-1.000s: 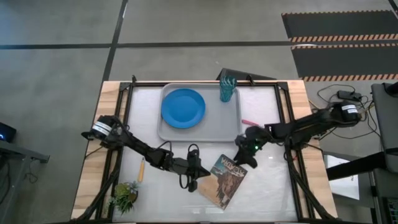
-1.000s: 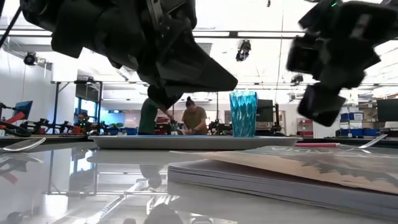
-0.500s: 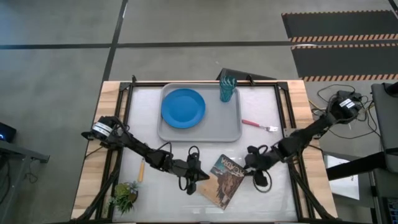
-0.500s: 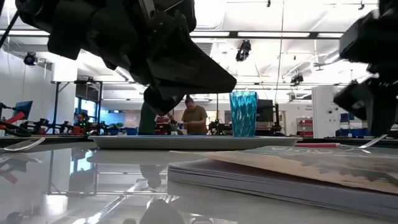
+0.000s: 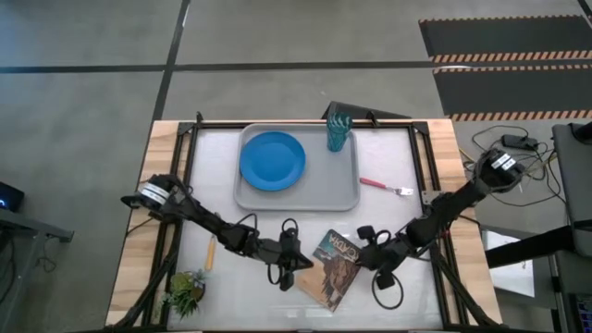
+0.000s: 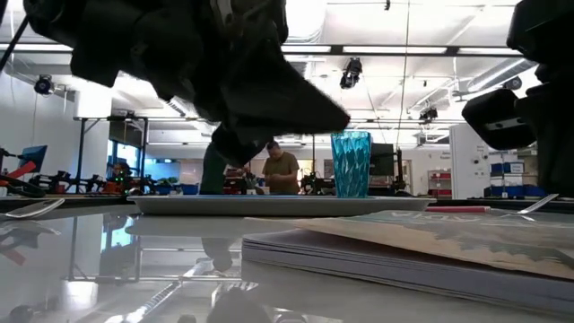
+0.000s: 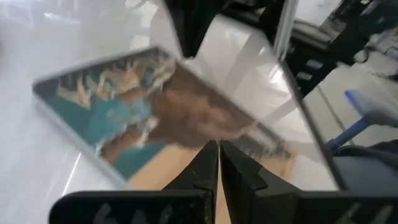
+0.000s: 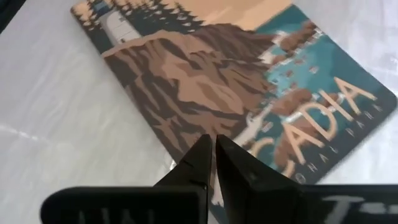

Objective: Pick and place plate/cup/fork/spoon on tray
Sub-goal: Adjust the brown book

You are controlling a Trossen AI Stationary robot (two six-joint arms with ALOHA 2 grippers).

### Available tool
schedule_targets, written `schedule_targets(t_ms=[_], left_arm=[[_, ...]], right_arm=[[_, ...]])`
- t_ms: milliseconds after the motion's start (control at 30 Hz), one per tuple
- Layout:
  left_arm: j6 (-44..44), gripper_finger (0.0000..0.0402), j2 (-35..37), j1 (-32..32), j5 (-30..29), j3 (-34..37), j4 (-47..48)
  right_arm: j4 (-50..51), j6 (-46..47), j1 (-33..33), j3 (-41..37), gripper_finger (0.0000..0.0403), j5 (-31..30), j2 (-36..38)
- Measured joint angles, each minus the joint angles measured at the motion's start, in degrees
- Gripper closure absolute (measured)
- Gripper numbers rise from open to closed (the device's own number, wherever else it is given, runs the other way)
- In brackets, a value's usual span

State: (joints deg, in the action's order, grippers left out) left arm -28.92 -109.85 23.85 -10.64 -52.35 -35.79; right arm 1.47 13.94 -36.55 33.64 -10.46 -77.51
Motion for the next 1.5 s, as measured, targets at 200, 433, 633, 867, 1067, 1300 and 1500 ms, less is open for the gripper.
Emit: schedule_targets(t_ms=[200, 433, 633, 867, 1067, 1300, 1500], left_arm=[[-2.37, 0.0402, -2.42, 0.19, -3.50, 0.26, 0.24], [-2.43, 0.0402, -3.36, 0.13, -4.86, 0.26, 0.28], [-2.43, 0.0402, -3.45, 0.11, -4.86, 0.26, 0.33], [-2.41, 0.0402, -3.45, 0.11, -4.86, 0.34, 0.40], [-2.31, 0.0402, -3.45, 0.09, -6.27, 0.95, 0.83], [-2.08, 0.0402, -1.65, 0.05, -7.30, 1.56, 0.81], [-0.84, 0.0402, 0.56, 0.05, -7.33, 1.95, 0.87]], right_arm=[[0.05, -1.91, -0.10, 2.86, 0.0385, 2.15, -3.24], [1.54, -6.99, -0.71, 7.06, 0.0295, 2.78, -6.79], [1.66, -14.62, -0.71, 10.15, 0.0208, 2.51, -11.15], [1.67, -17.04, -0.71, 11.91, 0.0152, 1.42, -14.17], [1.75, -16.31, -0.71, 13.03, 0.0120, 1.86, -15.32], [2.88, -12.53, -0.58, 14.02, 0.0122, 1.74, -12.25], [2.67, -10.44, -0.23, 14.01, 0.0145, -4.13, -9.45]])
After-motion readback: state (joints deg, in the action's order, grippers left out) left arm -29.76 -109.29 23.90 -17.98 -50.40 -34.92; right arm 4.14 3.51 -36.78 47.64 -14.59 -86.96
